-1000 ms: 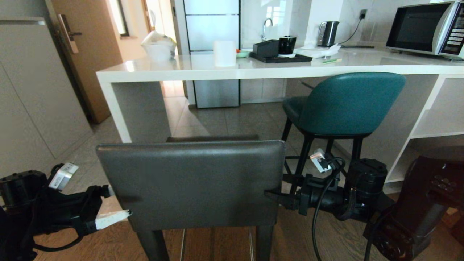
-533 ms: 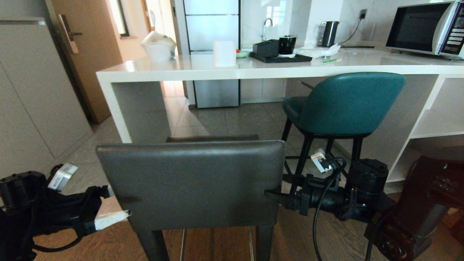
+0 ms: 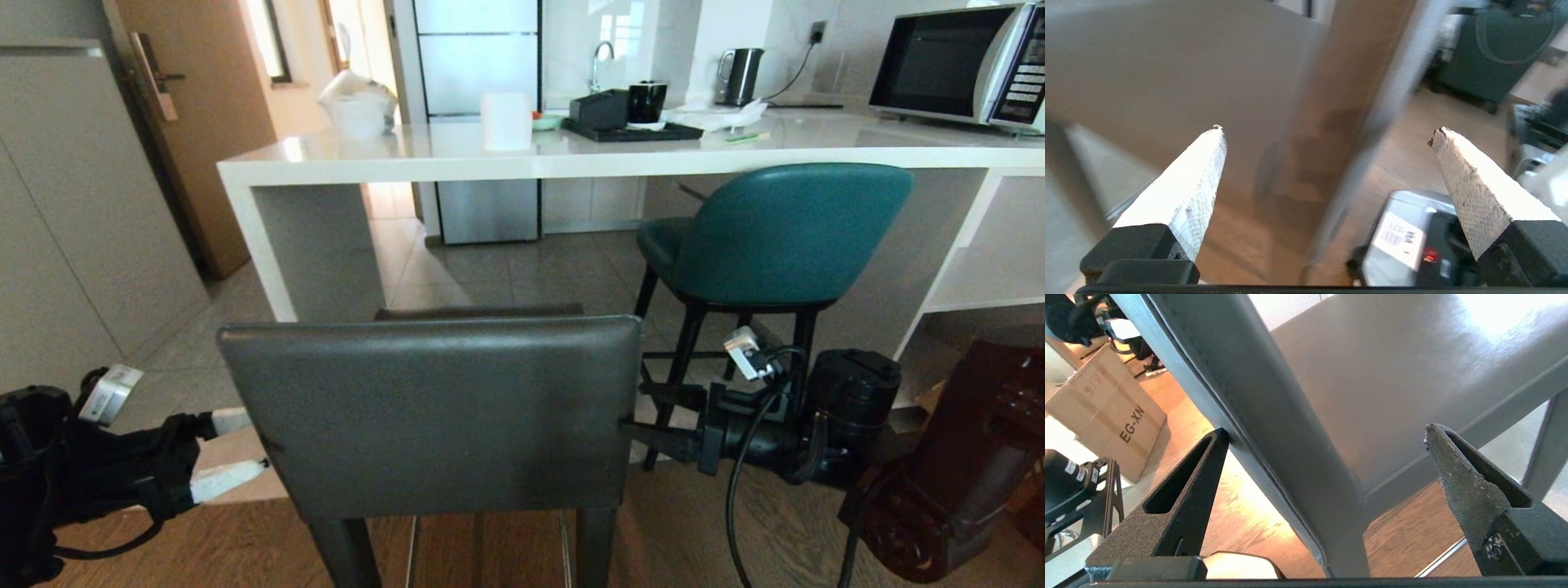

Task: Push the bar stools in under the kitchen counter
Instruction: Pull the gray chair out from under the dining table, then pull the blue chair out from under the dining table

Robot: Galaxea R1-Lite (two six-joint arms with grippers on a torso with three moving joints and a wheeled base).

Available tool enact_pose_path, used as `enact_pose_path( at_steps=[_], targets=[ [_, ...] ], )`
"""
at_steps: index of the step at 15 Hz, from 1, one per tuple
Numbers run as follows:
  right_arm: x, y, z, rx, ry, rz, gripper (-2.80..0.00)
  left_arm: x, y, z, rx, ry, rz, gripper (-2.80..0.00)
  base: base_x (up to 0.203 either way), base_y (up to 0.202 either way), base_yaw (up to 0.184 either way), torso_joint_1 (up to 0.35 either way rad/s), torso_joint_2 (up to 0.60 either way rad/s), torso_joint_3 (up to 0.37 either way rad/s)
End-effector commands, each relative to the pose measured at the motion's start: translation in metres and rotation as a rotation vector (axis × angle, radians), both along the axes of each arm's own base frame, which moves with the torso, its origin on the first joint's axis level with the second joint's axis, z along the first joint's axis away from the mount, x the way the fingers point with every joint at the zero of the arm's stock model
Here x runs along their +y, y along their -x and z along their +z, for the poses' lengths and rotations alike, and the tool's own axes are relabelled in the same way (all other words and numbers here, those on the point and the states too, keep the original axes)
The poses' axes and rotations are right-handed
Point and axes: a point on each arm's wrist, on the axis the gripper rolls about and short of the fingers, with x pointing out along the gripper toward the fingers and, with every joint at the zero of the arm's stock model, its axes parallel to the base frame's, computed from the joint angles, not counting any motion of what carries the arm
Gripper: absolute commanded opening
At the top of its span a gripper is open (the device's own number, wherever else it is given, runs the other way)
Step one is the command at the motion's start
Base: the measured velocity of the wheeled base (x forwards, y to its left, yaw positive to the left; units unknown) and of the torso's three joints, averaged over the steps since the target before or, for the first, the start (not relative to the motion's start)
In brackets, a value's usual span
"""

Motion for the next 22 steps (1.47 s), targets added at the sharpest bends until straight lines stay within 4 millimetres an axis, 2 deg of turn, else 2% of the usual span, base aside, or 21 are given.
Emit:
enact_pose_path(
  at_steps=[1, 4, 5, 6, 8, 10, 13, 16, 18, 19, 20, 22],
  targets=[
    [-0.006, 0.001, 0.009, -0.031, -0.011, -0.006, 0.00, 0.009, -0.003, -0.004, -0.003, 0.001, 0.017, 0.00, 0.000, 0.000, 0.000, 0.000, 0.00, 0.000],
    [-0.011, 0.003, 0.013, -0.052, -0.006, 0.002, 0.00, 0.027, -0.002, 0.000, -0.040, -0.018, 0.072, 0.00, 0.000, 0.000, 0.000, 0.000, 0.00, 0.000],
    [-0.016, 0.003, 0.021, -0.085, -0.011, -0.018, 0.00, 0.033, 0.000, 0.007, -0.088, -0.045, 0.091, 0.00, 0.000, 0.000, 0.000, 0.000, 0.00, 0.000],
    [-0.022, 0.006, 0.037, -0.129, -0.026, -0.038, 0.00, 0.034, 0.005, 0.017, -0.130, -0.069, 0.104, 0.00, 0.000, 0.000, 0.000, 0.000, 0.00, 0.000],
    [-0.032, 0.020, 0.085, -0.252, -0.082, -0.070, 0.00, 0.027, 0.030, 0.038, -0.170, -0.093, 0.131, 0.00, 0.000, 0.000, 0.000, 0.000, 0.00, 0.000],
    [-0.041, 0.045, 0.129, -0.286, -0.109, -0.102, 0.00, 0.024, 0.057, 0.062, -0.190, -0.108, 0.183, 0.00, 0.000, 0.000, 0.000, 0.000, 0.00, 0.000],
    [-0.055, 0.089, 0.162, -0.247, -0.108, -0.179, 0.00, 0.009, 0.097, 0.104, -0.204, -0.116, 0.255, 0.00, 0.000, 0.000, 0.000, 0.000, 0.00, 0.000],
    [-0.067, 0.137, 0.167, -0.207, -0.100, -0.293, 0.00, -0.021, 0.139, 0.144, -0.150, -0.033, 0.356, 0.00, 0.000, 0.000, 0.000, 0.000, 0.00, 0.000],
    [-0.077, 0.159, 0.163, -0.198, -0.089, -0.479, 0.00, -0.043, 0.167, 0.169, -0.112, 0.065, 0.412, 0.00, 0.000, 0.000, 0.000, 0.000, 0.00, 0.000],
    [-0.083, 0.165, 0.158, -0.156, -0.047, -0.577, -2.80, -0.053, 0.182, 0.181, -0.093, 0.116, 0.442, 0.00, 0.000, 0.000, 0.000, 0.000, 0.00, 0.000],
    [-0.087, 0.173, 0.159, -0.121, -0.015, -0.649, -2.80, -0.060, 0.196, 0.195, -0.070, 0.162, 0.478, 0.00, 0.000, 0.000, 0.000, 0.000, 0.00, 0.000],
    [-0.093, 0.202, 0.178, -0.104, 0.008, -0.746, -2.80, -0.076, 0.221, 0.226, -0.017, 0.208, 0.576, 0.00, 0.000, 0.000, 0.000, 0.000, 0.00, 0.000]
  ],
)
